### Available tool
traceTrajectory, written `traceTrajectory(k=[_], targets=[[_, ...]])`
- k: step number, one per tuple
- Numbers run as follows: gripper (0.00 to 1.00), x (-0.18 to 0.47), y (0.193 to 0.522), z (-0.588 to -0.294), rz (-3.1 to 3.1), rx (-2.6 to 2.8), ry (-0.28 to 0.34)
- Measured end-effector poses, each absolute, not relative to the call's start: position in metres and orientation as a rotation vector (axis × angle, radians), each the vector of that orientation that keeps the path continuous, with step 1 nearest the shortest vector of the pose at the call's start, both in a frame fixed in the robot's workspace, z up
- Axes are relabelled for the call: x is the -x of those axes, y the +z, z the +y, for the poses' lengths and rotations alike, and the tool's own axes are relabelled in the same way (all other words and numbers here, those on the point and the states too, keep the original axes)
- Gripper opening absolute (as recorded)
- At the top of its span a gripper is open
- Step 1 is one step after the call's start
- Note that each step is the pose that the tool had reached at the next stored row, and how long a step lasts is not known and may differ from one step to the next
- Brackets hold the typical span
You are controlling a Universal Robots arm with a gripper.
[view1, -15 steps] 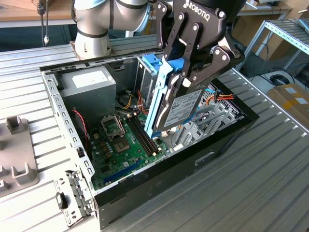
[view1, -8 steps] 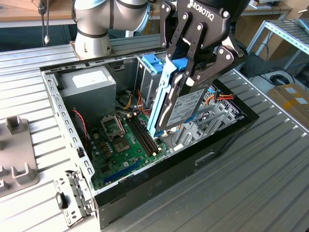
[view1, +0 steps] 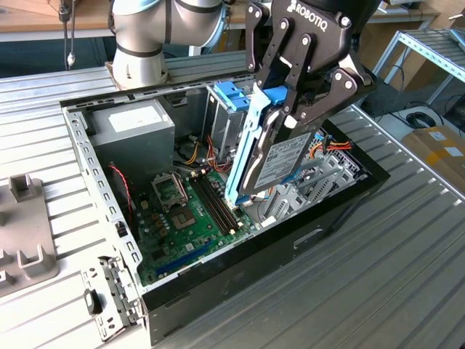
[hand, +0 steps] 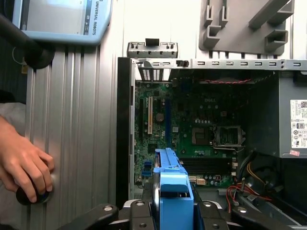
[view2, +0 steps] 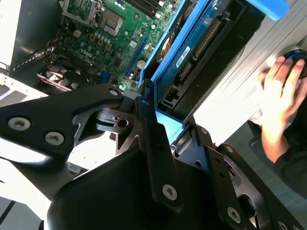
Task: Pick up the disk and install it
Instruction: 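Pick up the disk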
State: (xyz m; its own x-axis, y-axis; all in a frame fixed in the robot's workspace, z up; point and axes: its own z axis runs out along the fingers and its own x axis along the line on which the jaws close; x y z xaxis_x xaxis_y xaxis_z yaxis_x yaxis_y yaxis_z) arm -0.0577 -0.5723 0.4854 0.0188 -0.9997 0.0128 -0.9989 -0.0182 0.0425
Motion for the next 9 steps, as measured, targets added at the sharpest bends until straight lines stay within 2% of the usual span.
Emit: traceTrajectory(k=[9], targets=[[0.37, 0.0531, 0.4852, -0.5723, -2.173, -2.214, -0.032]])
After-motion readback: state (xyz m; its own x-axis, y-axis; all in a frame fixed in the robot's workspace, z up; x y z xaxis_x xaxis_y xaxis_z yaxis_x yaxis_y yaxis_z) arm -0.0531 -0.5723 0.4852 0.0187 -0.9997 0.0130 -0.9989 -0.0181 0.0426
